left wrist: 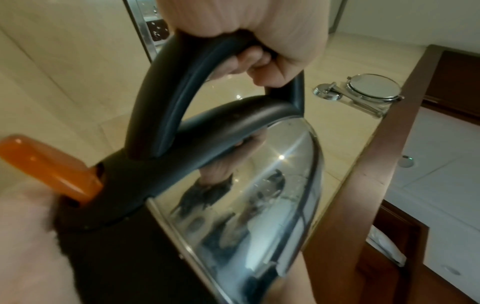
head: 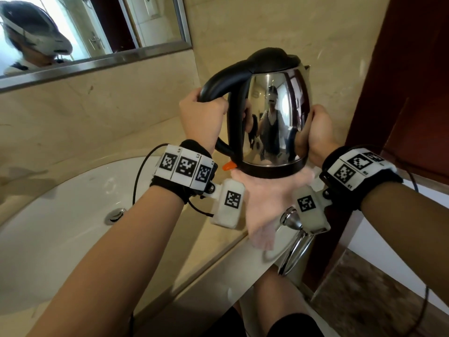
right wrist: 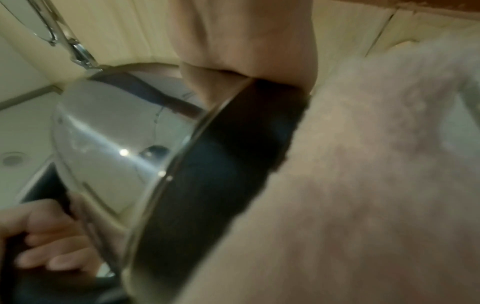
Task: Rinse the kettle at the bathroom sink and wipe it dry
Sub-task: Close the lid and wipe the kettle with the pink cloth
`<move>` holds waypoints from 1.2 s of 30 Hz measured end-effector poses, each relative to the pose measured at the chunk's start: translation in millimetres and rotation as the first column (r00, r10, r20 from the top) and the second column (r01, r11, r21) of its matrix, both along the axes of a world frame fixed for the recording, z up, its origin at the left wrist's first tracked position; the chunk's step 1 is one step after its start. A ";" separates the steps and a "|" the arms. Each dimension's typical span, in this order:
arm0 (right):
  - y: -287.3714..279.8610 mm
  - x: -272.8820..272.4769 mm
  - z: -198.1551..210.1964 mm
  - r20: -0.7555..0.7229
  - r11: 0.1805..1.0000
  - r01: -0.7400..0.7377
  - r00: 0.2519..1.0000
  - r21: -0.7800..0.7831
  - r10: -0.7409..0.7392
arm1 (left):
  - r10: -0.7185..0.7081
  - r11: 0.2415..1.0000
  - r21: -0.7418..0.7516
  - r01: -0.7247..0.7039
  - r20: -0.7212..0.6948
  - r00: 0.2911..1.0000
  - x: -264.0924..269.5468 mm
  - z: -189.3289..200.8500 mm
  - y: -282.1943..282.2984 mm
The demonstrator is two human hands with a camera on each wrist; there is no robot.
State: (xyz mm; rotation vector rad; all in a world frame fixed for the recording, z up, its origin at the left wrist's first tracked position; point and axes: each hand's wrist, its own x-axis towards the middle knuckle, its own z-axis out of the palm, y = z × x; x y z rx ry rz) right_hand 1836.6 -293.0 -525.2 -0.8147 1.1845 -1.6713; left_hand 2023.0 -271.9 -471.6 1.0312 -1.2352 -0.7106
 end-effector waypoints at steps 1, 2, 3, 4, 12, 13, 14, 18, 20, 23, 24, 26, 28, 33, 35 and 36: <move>-1.2 -1.0 0.7 -0.008 1.000 -0.007 1.000 -0.010 0.007 | 0.005 1.000 0.000 -0.005 0.003 1.000 -2.7 0.7 -0.1; -4.2 -1.3 0.1 0.003 0.999 -0.036 0.999 -0.027 0.036 | 0.018 1.000 -0.002 -0.018 0.012 1.000 -5.1 1.2 -0.2; -6.3 -3.4 -1.5 0.010 0.997 -0.065 0.998 -0.038 0.065 | 0.031 0.999 -0.009 -0.031 0.025 0.999 -7.8 2.0 0.4; -9.5 -5.7 -4.0 0.011 0.996 -0.083 0.996 -0.038 0.083 | 0.040 0.999 -0.019 -0.039 0.039 0.998 -11.2 2.7 1.4; -22.3 -20.3 -15.2 -0.029 0.992 -0.108 0.994 -0.067 0.106 | 0.082 0.996 -0.056 -0.076 0.123 0.989 -34.6 5.1 11.3; -23.6 -21.8 -16.0 -0.051 0.992 -0.113 0.993 -0.049 0.110 | 0.081 0.996 -0.054 -0.075 0.133 0.988 -36.2 5.4 12.9; -27.1 -24.5 -18.2 -0.069 0.992 -0.121 0.990 -0.019 0.119 | 0.079 0.996 -0.047 -0.073 0.143 0.987 -37.5 5.7 14.7; -30.2 -28.1 -16.9 -0.036 0.986 -0.158 0.986 0.057 0.160 | 0.052 0.999 -0.008 -0.051 0.145 0.988 -42.1 7.4 22.5; -29.5 -27.0 -14.4 -0.014 0.981 -0.182 0.983 0.063 0.184 | 0.034 0.999 0.009 -0.036 0.138 0.990 -44.5 7.8 27.0; -31.9 -29.1 -16.2 -0.045 0.982 -0.175 0.983 0.067 0.178 | 0.019 0.999 0.025 -0.023 0.133 0.991 -45.9 7.7 31.5; -33.3 -30.4 -17.4 -0.054 0.983 -0.170 0.983 0.075 0.174 | 0.014 0.999 0.032 -0.018 0.126 0.992 -46.6 7.9 33.5; -33.2 -31.8 -17.6 -0.134 0.985 -0.153 0.977 0.083 0.163 | -0.003 0.999 0.048 -0.002 0.106 0.994 -50.2 7.4 38.3; -32.3 -32.7 -16.7 -0.242 0.987 -0.146 0.957 0.068 0.158 | -0.017 0.998 0.055 0.012 0.092 0.996 -55.1 6.2 44.2; -29.0 -34.2 -14.2 -0.239 0.977 -0.164 0.952 0.136 0.193 | -0.024 0.998 0.055 0.020 0.074 0.997 -56.9 4.4 48.9; -27.9 -34.6 -12.1 -0.207 0.972 -0.169 0.957 0.161 0.201 | -0.030 0.998 0.049 0.026 0.066 0.997 -56.1 4.1 49.3; -26.8 -33.6 -10.7 -0.200 0.970 -0.180 0.957 0.161 0.211 | -0.036 0.998 0.047 0.033 0.063 0.997 -55.8 4.2 49.6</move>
